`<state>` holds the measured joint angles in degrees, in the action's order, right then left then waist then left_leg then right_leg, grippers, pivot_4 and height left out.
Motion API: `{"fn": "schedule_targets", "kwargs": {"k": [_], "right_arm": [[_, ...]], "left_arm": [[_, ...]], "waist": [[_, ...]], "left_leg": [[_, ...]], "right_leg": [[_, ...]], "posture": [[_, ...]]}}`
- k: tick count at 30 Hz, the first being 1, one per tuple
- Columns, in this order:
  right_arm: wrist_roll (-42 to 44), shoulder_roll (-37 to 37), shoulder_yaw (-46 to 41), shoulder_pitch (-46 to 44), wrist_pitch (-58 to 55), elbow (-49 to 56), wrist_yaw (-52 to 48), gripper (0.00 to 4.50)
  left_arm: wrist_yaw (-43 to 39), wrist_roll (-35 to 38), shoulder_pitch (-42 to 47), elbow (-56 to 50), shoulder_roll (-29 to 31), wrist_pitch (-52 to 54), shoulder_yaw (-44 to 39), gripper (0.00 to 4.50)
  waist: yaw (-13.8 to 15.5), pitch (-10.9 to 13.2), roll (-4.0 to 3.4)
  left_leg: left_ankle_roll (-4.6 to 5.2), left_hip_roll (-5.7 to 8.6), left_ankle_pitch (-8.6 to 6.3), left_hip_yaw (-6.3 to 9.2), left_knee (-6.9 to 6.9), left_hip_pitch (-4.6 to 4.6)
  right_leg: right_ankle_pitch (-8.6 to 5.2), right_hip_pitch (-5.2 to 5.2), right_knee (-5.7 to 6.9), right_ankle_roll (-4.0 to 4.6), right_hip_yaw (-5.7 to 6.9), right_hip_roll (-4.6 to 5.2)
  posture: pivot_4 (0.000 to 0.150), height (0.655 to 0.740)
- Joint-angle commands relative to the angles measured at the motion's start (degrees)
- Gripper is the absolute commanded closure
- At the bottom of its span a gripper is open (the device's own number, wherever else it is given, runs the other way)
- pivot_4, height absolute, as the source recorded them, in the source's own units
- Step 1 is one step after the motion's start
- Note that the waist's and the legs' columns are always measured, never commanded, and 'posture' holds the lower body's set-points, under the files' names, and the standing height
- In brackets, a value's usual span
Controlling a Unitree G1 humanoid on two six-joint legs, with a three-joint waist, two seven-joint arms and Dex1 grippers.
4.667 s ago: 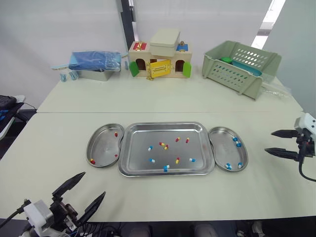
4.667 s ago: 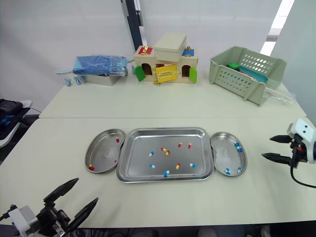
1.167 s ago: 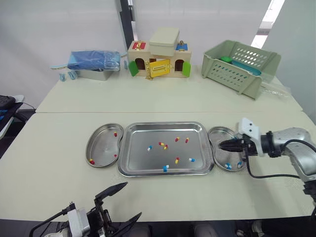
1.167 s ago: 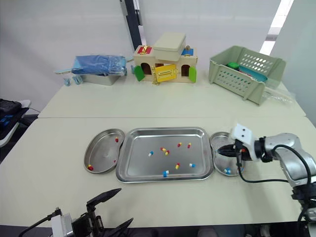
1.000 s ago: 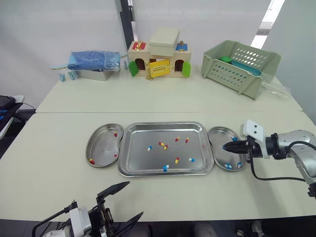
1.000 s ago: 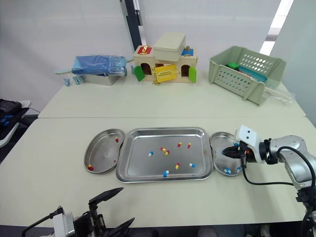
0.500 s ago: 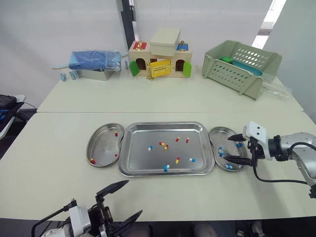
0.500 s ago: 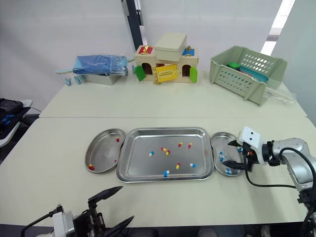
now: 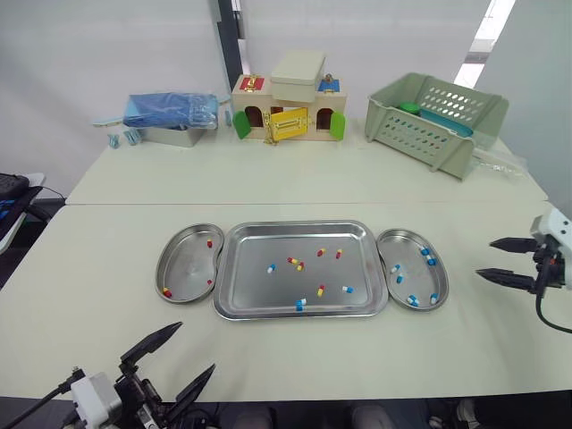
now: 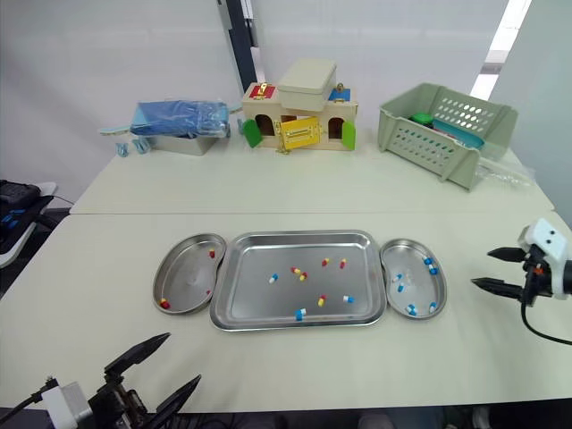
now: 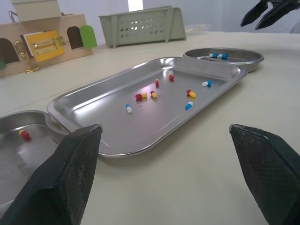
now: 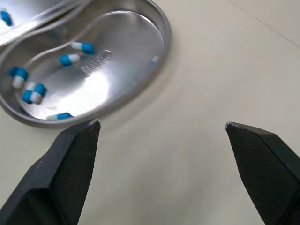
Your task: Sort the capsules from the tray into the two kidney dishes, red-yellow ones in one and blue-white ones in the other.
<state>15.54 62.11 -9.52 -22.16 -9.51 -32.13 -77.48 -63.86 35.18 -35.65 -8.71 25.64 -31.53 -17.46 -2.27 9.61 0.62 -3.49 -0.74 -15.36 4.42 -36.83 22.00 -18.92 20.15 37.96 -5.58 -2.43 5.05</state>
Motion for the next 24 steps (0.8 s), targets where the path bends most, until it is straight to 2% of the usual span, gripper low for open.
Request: {"fn": "schedule_targets", "kwargs": {"k": [1, 10, 15, 17, 20, 24], "right_arm": [[-2.5, 1.7, 0.4, -4.4, 4.8, -6.6, -0.8, 0.02], [-4.7, 0.9, 1.9, -8.2, 8.6, -12.3, -2.1, 0.02], [-2.4, -0.1, 1.2, -8.1, 5.4, -7.5, -4.1, 0.02], [-0.6, -1.2, 1.7, -7.3, 1.6, 0.5, -4.4, 0.02], [3.3, -4.1, 4.7, -5.8, -9.2, 18.6, -2.6, 0.02], [7.7, -9.5, 9.6, -8.7, -22.9, 36.9, 2.9, 0.02]], "left_arm": [[-0.5, 0.8, -1.0, -0.8, 0.4, -0.2, -1.6, 0.0], [0.0, 0.2, -1.0, -1.1, -0.8, -0.4, -1.3, 0.0], [-0.1, 0.1, -0.3, -0.7, -1.1, -0.5, -1.1, 0.0], [0.1, 0.1, 0.0, -1.3, -1.4, -0.2, -0.4, 0.0], [0.1, -0.2, 0.7, -2.3, -1.8, 0.3, 1.0, 0.0], [0.7, -0.8, 1.4, -2.5, -2.4, 0.6, 2.6, 0.0]], "waist": [[-0.1, 0.0, -0.09], [0.0, 0.0, -0.11], [-0.1, 0.0, -0.12], [-0.1, 0.0, -0.16], [-0.2, 0.0, -0.21], [0.0, 0.0, -0.19]], "left_leg": [[0.0, 0.0, 0.0, 0.0, 0.0, 0.0], [0.0, 0.0, 0.0, -0.02, 0.0, 0.0], [0.0, 0.0, 0.0, -0.02, 0.0, 0.0], [0.0, 0.0, 0.0, -0.02, 0.0, 0.0], [0.0, -0.02, 0.0, 0.0, 0.0, 0.0], [-0.01, -0.02, 0.0, 0.07, -0.01, 0.03]], "right_leg": [[0.0, 0.0, 0.0, 0.0, 0.0, 0.0], [0.0, -0.03, -0.01, 0.0, 0.0, 0.0], [0.0, -0.03, -0.01, 0.0, -0.01, 0.0], [0.0, -0.03, 0.0, 0.0, -0.01, 0.0], [0.0, -0.01, 0.01, 0.0, -0.01, 0.0], [0.0, -0.01, 0.01, 0.0, 0.03, -0.01]], "posture": [[0.15, 0.74], [0.15, 0.74], [0.15, 0.74], [0.15, 0.74], [0.15, 0.74], [0.15, 0.74]]}}
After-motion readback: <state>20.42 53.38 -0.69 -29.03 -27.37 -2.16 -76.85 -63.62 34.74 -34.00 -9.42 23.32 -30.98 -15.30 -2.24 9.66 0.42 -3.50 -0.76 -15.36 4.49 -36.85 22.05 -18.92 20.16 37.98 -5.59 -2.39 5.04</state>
